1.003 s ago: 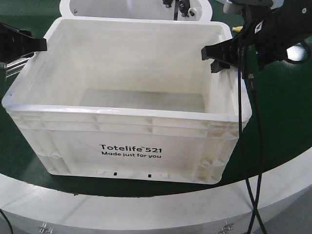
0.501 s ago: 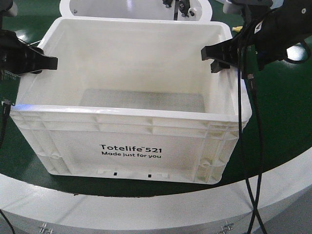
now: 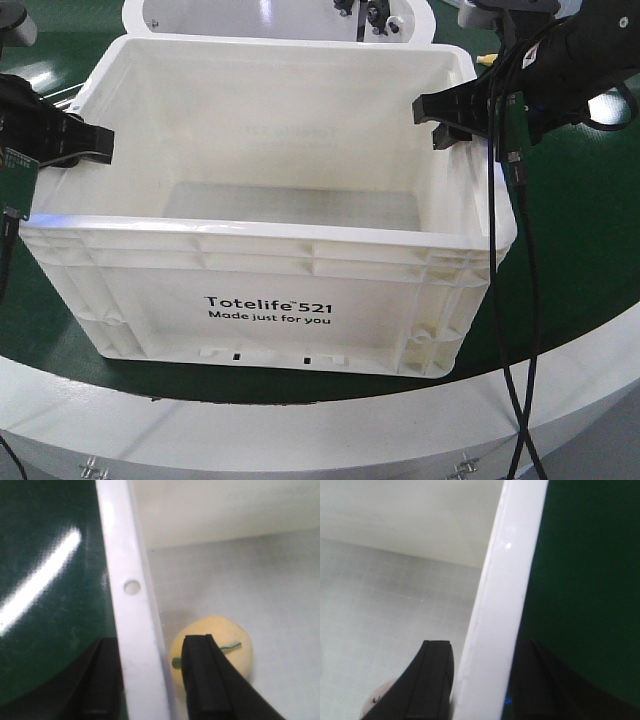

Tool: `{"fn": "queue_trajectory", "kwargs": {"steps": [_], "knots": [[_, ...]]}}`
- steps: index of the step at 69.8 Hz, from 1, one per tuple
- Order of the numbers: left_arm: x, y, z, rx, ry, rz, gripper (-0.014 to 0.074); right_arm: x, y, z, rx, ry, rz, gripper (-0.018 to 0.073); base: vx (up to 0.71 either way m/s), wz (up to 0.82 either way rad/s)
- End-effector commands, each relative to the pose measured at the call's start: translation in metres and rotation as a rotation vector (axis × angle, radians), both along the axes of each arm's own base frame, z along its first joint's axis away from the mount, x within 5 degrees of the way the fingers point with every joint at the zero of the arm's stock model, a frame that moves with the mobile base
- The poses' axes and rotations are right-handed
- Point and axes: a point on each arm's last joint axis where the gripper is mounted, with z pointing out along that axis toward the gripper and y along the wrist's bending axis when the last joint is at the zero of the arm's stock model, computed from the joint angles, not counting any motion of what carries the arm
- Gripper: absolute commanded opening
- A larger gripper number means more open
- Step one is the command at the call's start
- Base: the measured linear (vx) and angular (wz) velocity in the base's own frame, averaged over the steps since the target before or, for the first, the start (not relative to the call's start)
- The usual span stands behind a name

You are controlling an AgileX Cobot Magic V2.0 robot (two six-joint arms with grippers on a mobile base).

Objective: Place moving items into box and shelve
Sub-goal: 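Lift the tote off the conveyor with both grippers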

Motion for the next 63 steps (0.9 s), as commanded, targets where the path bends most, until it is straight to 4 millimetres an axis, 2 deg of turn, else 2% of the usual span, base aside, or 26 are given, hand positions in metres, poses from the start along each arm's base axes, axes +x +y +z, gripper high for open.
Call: {"fn": "queue_trajectory", "kwargs": {"steps": [1, 6, 14, 48, 56, 63], "knots": [[-0.003, -0.005, 0.030, -0.059, -0.071, 0.012, 0.0394, -0.001, -0.002, 0.020, 0.011, -0.093, 0.011, -0.0012, 0.00, 0.00], [-0.001, -0.005, 0.037, -0.065, -0.089, 0.016, 0.0394, -0.001, -0.002, 0.020, 0.010, -0.090, 0.011, -0.0012, 0.00, 0.00], [0.001, -0.003, 0.038, -0.048, -0.099, 0.027, 0.0394, -0.002, -0.002, 0.019, 0.008, -0.078, 0.012, -0.0012, 0.00, 0.00], [0.013, 0.000, 0.013, 0.011, 0.026, 0.040, 0.0383, -0.003, -0.002, 0.019, 0.007, -0.064, 0.013, -0.0012, 0.00, 0.00], [0.013, -0.001, 0.011, 0.013, 0.039, 0.038, 0.0320, -0.004, -0.002, 0.019, 0.007, -0.060, 0.013, -0.0012, 0.00, 0.00], [0.013, -0.001, 0.012, 0.014, 0.038, 0.037, 0.0193, -0.004, -0.002, 0.019, 0.007, -0.060, 0.013, -0.0012, 0.00, 0.00]]}}
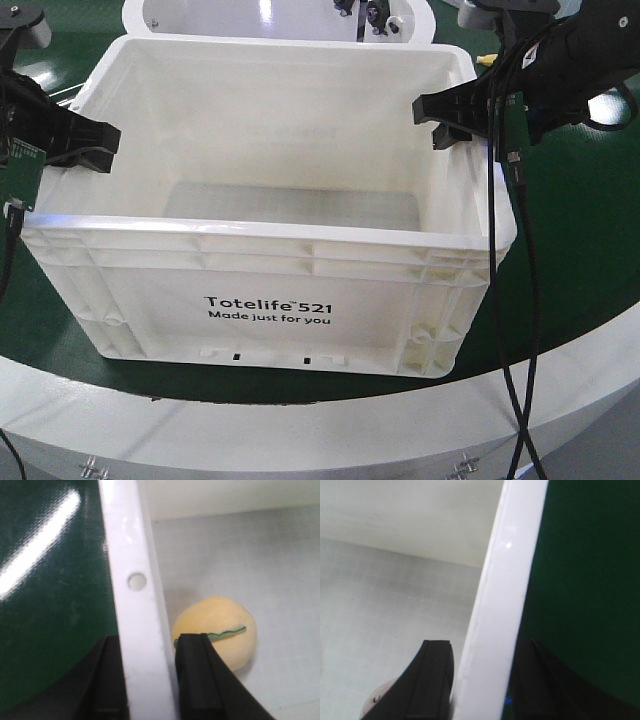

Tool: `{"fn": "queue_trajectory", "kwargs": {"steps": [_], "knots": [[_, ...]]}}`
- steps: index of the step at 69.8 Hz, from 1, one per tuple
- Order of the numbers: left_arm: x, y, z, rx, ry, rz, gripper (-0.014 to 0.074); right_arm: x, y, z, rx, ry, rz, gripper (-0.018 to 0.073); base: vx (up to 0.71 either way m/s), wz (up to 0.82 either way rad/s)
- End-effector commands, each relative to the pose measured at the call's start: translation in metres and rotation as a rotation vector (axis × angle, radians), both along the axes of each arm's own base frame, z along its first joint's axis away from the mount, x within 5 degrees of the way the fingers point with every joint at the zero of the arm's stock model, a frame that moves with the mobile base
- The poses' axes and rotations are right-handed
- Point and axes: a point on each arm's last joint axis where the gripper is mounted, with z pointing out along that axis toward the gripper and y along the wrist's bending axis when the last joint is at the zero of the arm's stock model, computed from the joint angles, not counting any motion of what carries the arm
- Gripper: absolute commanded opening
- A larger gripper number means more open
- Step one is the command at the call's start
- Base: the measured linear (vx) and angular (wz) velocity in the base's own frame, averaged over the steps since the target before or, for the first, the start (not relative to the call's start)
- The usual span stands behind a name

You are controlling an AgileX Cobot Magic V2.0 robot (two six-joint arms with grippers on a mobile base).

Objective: Place moving items into box and shelve
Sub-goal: 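Lift the tote off the conveyor with both grippers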

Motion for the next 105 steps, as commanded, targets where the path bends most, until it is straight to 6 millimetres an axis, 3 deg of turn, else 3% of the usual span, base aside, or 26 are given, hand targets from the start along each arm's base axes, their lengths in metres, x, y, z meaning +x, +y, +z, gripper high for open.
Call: {"fn": "queue_trajectory", "kwargs": {"steps": [1, 11, 29, 40, 63, 105], "knots": [[0.000, -0.002, 0.015, -0.017, -0.070, 0.003, 0.0171, -0.003, -0.002, 0.018, 0.007, -0.062, 0.011, -0.0012, 0.00, 0.00], [0.000, -0.002, 0.015, -0.016, -0.070, 0.002, -0.0032, -0.004, -0.002, 0.018, 0.006, -0.060, 0.012, -0.0012, 0.00, 0.00], [-0.001, -0.002, 0.017, -0.018, -0.077, 0.002, -0.0027, -0.004, -0.002, 0.020, 0.005, -0.063, 0.015, -0.0012, 0.00, 0.00], [-0.003, -0.003, 0.020, -0.035, -0.081, 0.003, -0.0026, -0.011, -0.004, 0.033, 0.010, -0.090, 0.020, -0.0012, 0.00, 0.00], [-0.021, -0.003, 0.044, -0.077, -0.164, 0.001, -0.0023, -0.023, -0.004, 0.068, 0.020, -0.115, 0.062, -0.0012, 0.00, 0.00], [-0.038, -0.007, 0.094, -0.127, -0.247, -0.051, -0.0020, -0.038, -0.007, 0.092, 0.053, -0.161, 0.067, -0.0012, 0.00, 0.00]]}}
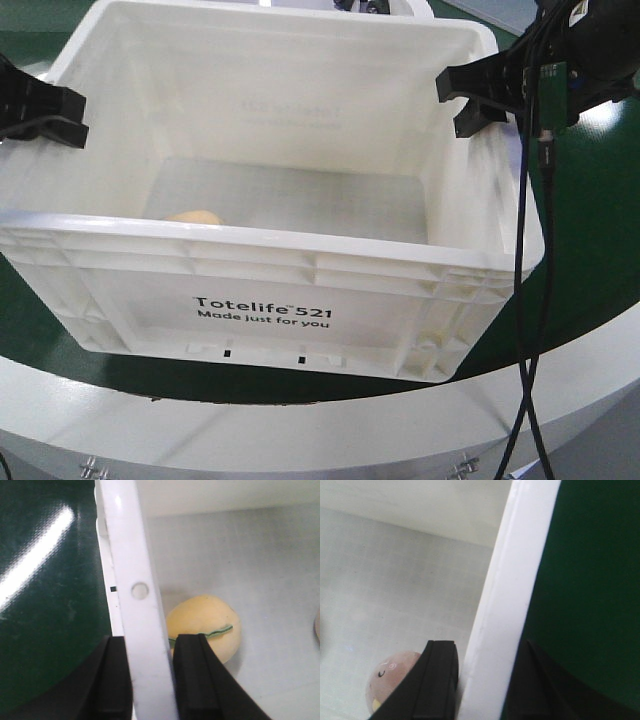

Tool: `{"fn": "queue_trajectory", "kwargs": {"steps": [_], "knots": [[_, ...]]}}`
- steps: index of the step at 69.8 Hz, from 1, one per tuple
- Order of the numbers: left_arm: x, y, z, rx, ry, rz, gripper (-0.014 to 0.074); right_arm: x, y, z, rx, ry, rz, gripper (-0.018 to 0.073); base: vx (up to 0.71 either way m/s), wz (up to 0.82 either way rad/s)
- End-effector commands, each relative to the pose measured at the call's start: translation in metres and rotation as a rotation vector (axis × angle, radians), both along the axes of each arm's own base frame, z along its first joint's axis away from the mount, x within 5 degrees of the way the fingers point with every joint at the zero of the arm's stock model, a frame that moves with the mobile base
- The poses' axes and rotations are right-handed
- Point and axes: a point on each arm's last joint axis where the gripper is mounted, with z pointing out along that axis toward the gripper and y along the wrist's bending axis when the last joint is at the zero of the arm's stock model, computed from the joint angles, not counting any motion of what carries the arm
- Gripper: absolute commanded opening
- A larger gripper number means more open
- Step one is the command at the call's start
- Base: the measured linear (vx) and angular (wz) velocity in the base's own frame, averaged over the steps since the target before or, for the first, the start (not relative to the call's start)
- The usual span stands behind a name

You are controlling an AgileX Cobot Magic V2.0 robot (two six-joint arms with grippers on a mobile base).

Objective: Place moving items into box and shelve
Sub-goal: 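Lift the tote off the conveyor with both grippers, then hold the tote raised while the base drives away from the conveyor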

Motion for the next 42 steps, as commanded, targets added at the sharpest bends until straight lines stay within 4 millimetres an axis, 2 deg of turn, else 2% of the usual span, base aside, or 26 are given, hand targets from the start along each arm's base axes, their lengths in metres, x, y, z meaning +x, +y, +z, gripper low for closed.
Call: {"fn": "queue_trajectory", "kwargs": {"steps": [1, 21, 42], "knots": [[-0.008, -0.006, 0.038, -0.101, -0.184, 0.002, -0.0020, -0.008, -0.002, 0.041, 0.052, -0.191, 0.020, -0.0012, 0.00, 0.00], [-0.010, -0.006, 0.035, -0.096, -0.144, -0.010, -0.0020, -0.013, -0.002, 0.059, 0.060, -0.199, 0.030, -0.0012, 0.00, 0.00], [-0.014, -0.008, 0.032, -0.108, -0.095, -0.027, -0.0020, -0.021, -0.004, 0.061, 0.045, -0.153, 0.042, -0.0012, 0.00, 0.00]]}}
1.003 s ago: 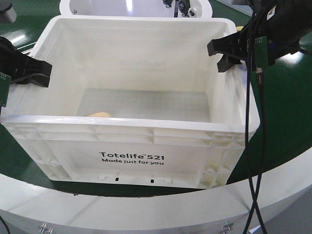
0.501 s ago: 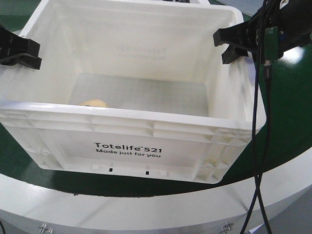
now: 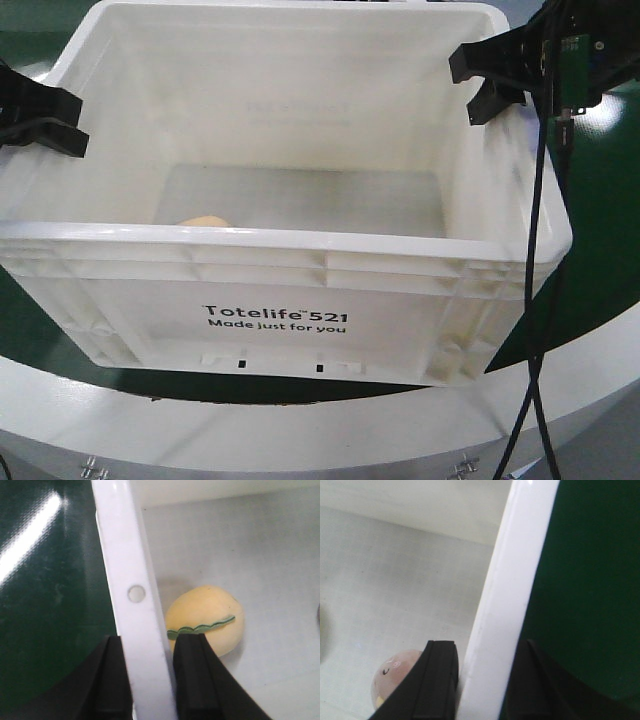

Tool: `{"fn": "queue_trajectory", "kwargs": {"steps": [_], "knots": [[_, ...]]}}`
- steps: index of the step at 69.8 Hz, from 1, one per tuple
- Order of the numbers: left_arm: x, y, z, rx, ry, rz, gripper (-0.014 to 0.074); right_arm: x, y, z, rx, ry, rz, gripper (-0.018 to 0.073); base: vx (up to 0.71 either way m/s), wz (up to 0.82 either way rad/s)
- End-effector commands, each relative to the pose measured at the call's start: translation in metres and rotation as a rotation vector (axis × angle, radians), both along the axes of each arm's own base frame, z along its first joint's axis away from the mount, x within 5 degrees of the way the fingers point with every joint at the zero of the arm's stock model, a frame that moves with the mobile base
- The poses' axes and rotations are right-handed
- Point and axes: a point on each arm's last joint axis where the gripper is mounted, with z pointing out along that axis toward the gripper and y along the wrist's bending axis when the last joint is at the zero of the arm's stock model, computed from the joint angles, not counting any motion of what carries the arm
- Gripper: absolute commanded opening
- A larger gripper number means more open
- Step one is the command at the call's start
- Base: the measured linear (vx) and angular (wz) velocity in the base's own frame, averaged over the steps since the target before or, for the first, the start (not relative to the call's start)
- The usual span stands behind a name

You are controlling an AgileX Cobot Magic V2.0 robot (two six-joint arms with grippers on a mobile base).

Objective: Place moving items into box and shelve
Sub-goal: 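Hold the tote raised while the base drives away from the conveyor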

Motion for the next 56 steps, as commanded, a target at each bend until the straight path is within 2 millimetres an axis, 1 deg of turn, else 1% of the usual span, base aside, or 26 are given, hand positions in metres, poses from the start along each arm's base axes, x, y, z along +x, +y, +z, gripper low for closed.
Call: {"fn": "queue_trajectory", "kwargs": {"steps": [1, 38, 56], "knots": [[-0.0072, -0.0060, 0.0315, -0.092, -0.161, -0.004, -0.0020, -0.0131, -0.0009, 0.0386, 0.073, -0.184, 0.029, -0.0012, 0.00, 0.00], [-0.0074, -0.0061, 0.0313, -0.092, -0.158, -0.006, -0.0018, -0.0146, -0.0001, 0.0396, 0.086, -0.180, 0.033, -0.0012, 0.00, 0.00], [-0.0080, -0.0061, 0.0308, -0.090, -0.150, -0.009, -0.0017, -0.0169, -0.0006, 0.0377, 0.076, -0.149, 0.038, -0.0012, 0.00, 0.00]]}}
